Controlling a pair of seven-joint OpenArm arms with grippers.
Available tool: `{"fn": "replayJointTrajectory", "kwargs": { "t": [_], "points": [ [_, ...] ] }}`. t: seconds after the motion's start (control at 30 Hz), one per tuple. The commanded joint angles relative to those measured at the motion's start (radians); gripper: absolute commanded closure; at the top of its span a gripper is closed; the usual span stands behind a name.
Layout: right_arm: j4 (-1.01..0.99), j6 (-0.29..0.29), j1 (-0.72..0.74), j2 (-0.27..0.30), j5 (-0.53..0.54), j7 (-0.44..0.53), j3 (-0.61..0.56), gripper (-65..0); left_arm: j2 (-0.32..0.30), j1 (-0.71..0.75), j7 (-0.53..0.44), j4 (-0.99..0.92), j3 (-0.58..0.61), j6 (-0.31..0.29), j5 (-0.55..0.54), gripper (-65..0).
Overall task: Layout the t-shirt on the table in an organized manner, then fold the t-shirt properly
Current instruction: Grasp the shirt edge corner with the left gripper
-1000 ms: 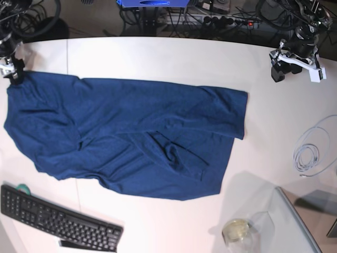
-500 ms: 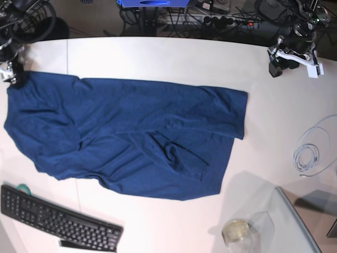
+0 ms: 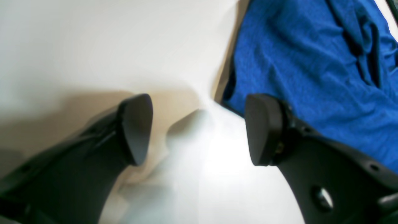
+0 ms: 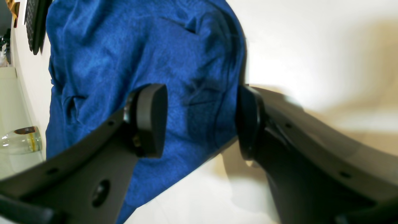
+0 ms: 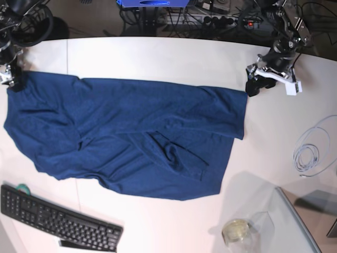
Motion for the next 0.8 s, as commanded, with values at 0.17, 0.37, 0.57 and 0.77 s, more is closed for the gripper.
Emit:
{"fn": "replayJointTrajectory", "kwargs": {
  "t": [0.17,0.37,0.57,0.77],
  "points": [
    [0.007,-0.007,-0.007,0.008,-0.022,-0.020,-0.002,-32.9,-0.008,-0.076,-0.015,-0.103,0.011,-0.009,-0.018,-44.8],
    [0.007,-0.007,-0.007,0.008,-0.022,-0.020,-0.002,-32.7,-0.007,-0.082,-0.018,-0.134,0.116,-0.009,-0.018,-44.8],
    [0.007,-0.007,-0.007,0.009,-0.022,-0.020,-0.004,-32.7,-0.007,-0.099,-0.018,-0.143,0.123,-0.009,-0.020,-27.6],
    [0.002,-0.007,0.015,0.014,-0.022,-0.019,-0.004,-16.2,-0.013,-0.090,-0.015,-0.111,0.122,-0.009,-0.020,0.0]
  ]
}}
